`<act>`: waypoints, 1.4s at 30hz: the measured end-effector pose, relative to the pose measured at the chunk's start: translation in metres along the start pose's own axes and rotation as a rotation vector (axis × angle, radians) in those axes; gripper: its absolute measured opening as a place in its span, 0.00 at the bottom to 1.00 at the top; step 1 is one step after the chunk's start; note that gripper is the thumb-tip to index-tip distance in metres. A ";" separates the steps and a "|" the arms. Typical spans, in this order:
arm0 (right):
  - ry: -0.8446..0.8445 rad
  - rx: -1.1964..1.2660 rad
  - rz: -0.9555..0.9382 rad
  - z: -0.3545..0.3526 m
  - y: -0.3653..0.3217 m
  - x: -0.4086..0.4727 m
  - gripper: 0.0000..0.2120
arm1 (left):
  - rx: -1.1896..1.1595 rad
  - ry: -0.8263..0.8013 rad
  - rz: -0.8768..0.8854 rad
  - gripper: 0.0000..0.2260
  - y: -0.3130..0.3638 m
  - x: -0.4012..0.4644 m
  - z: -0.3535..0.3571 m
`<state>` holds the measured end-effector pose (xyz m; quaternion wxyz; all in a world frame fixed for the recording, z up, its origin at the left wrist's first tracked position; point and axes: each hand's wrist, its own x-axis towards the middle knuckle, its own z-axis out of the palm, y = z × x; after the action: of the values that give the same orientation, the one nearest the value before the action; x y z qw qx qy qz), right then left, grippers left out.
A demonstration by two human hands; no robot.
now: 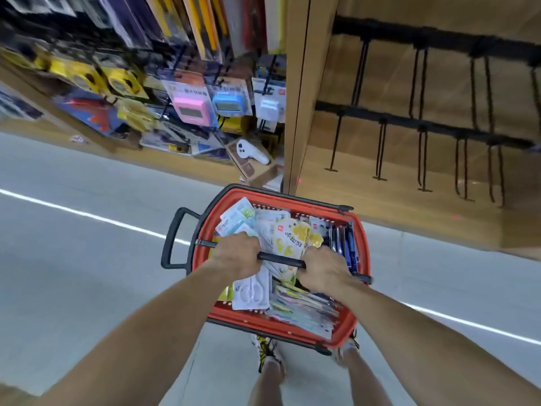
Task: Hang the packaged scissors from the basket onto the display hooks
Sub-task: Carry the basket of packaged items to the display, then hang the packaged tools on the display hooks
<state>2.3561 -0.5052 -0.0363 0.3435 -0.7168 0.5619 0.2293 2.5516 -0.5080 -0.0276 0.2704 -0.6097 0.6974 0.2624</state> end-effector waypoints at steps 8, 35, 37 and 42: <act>0.042 0.023 0.035 0.025 -0.002 0.067 0.12 | 0.029 -0.014 0.037 0.15 -0.030 0.067 0.025; 0.093 0.367 -0.012 0.142 -0.015 0.019 0.20 | -0.149 -0.179 0.118 0.26 -0.056 0.032 0.131; 0.081 0.329 -0.015 0.153 -0.013 0.013 0.21 | -0.162 -0.203 0.085 0.26 -0.052 0.029 0.143; 0.086 0.334 -0.032 0.171 -0.005 0.005 0.20 | -0.184 -0.133 0.079 0.26 -0.034 0.027 0.154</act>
<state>2.3716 -0.3795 -0.1511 0.4370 -0.6677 0.5949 0.0963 2.5908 -0.4234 -0.1579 0.2486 -0.5853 0.6742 0.3756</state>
